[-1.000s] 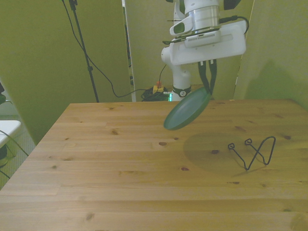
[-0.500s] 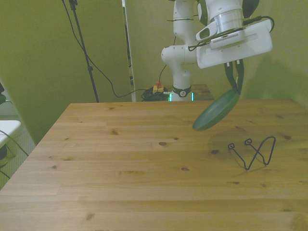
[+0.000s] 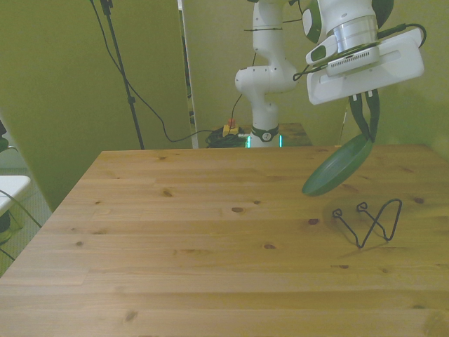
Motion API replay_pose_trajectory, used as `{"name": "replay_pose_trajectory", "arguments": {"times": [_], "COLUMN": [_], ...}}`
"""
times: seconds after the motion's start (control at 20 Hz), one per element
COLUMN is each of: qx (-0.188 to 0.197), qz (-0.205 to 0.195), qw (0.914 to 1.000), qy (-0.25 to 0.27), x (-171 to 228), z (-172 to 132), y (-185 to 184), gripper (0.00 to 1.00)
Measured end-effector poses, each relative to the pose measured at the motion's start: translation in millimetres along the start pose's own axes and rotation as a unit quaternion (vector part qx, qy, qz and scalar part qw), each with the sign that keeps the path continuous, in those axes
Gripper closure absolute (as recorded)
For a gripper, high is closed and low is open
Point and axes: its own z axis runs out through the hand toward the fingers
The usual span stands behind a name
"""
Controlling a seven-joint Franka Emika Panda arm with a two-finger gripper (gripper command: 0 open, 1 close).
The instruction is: Load the plate
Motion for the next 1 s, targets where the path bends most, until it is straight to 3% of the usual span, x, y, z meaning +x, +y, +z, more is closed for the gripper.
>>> {"name": "replay_pose_trajectory", "arguments": {"times": [0.45, 1.0], "qx": [0.07, 0.166], "qz": [0.046, 0.122], "qw": [0.9964, 0.9783], "qy": [-0.01, -0.02], "x": [-15.4, -18.7], "z": [7.2, 4.9], "y": [9.3, 8.5], "gripper": [1.0, 1.0]}}
